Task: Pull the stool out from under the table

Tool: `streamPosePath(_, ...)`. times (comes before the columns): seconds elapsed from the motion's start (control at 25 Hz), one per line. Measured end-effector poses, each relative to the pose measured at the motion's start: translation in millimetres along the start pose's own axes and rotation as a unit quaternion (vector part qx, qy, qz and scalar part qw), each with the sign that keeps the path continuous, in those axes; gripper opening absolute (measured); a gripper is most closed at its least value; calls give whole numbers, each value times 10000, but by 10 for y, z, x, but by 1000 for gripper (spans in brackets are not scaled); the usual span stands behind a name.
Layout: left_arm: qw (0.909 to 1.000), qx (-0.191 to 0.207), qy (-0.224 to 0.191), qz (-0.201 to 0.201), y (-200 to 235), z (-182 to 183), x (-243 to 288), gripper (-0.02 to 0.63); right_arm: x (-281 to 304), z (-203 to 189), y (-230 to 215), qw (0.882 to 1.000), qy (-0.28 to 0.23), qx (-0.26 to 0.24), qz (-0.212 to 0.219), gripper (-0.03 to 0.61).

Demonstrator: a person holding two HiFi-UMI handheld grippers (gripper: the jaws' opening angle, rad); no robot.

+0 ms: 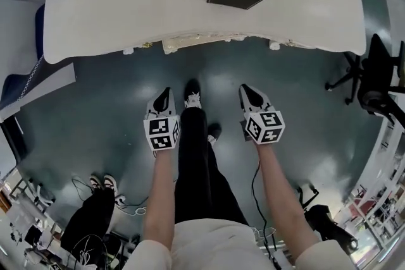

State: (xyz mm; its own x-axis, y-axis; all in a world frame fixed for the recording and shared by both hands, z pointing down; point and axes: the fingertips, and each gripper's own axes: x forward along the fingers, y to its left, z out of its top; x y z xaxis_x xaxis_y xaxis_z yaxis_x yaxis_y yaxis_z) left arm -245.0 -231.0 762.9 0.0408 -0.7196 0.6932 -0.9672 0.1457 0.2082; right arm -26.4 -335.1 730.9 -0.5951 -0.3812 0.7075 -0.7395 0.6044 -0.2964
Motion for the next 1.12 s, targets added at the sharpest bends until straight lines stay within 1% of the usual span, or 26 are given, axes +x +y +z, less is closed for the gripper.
streamPosePath(0.16, 9999, -65, -99, 1, 180, 23, 309, 15, 246, 63, -237, 9998, -102, 145, -23, 44)
streamPosePath(0.28, 9998, 82, -155, -6, 287, 113, 487, 15, 321, 118, -389, 9994, -235, 227, -64, 44)
streamPosePath(0.32, 9997, 150, -179, -23, 301, 133, 552, 15, 362, 141, -448, 9988, -331, 372, -2, 44)
streamPosePath(0.4, 9993, 273, -223, -101, 311, 143, 669, 15, 481, 148, -584, 9949, -543, 843, 148, 43)
streamPosePath(0.44, 9991, 332, -234, -155, 318, 141, 717, 15, 551, 121, -659, 9927, -614, 1031, 154, 43)
streamPosePath(0.52, 9983, 474, -237, -239, 336, 131, 781, 15, 681, 41, -786, 9916, -626, 1129, 52, 43)
streamPosePath(0.6, 9976, 612, -203, -254, 374, 92, 820, 15, 782, -31, -847, 9936, -521, 997, -60, 43)
streamPosePath(0.68, 9975, 668, -105, -225, 437, 4, 875, 15, 890, -80, -869, 9957, -426, 809, -109, 43)
streamPosePath(0.76, 9977, 623, -14, -283, 456, -97, 950, 17, 1010, -116, -897, 9969, -411, 663, -49, 44)
streamPosePath(0.84, 9974, 574, -7, -432, 425, -153, 1041, 17, 1141, -131, -950, 9973, -469, 566, 87, 44)
streamPosePath(0.92, 9969, 607, -3, -501, 440, -176, 1160, 17, 1309, -143, -1027, 9976, -520, 413, 185, 44)
streamPosePath(1.04, 9947, 864, 43, -556, 524, -251, 1341, 18, 1574, -273, -1145, 9988, -433, 157, 170, 46)
streamPosePath(1.12, 9921, 1049, 51, -682, 539, -371, 1409, 18, 1722, -397, -1172, 9992, -327, 53, 217, 48)
